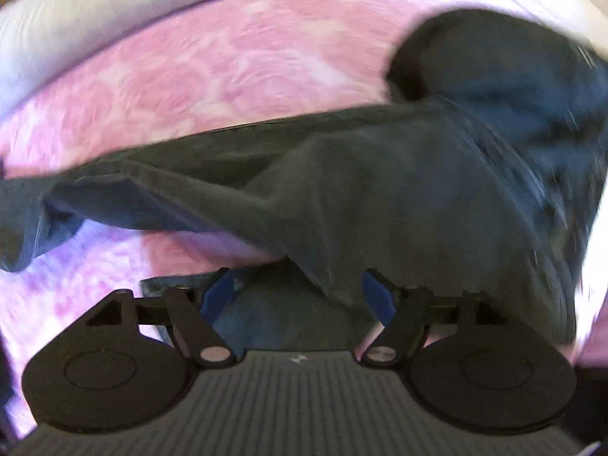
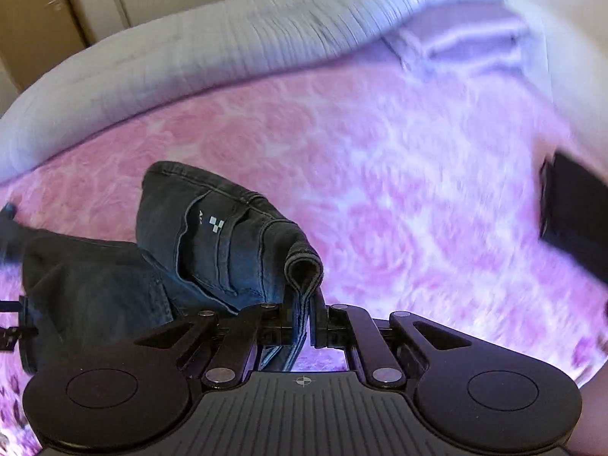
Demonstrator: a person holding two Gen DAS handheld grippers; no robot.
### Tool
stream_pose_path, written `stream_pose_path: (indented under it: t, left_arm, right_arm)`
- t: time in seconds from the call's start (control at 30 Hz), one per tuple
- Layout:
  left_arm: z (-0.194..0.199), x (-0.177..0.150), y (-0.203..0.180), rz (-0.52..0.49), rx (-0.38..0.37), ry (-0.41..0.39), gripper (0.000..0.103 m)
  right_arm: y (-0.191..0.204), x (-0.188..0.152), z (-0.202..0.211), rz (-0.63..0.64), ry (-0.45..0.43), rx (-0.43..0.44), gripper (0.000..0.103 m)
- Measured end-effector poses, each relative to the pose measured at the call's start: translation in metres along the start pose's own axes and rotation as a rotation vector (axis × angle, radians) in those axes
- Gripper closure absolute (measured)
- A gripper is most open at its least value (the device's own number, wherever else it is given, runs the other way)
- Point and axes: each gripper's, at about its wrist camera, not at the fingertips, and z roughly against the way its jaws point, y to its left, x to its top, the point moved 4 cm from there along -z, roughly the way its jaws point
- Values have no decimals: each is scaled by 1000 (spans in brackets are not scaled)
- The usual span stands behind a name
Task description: Fold clothes
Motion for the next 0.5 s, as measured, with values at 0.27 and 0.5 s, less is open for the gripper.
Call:
stream_pose_path:
  t: [0.27,0.5]
  left_arm:
    - [-49,18,4,397,-109,26,78]
    - [4,7,-27,436,-172,-87,101]
  right_arm:
    - [-57,14,-31,-46,63,76,99]
    - [-88,40,-31,-65,39,54,99]
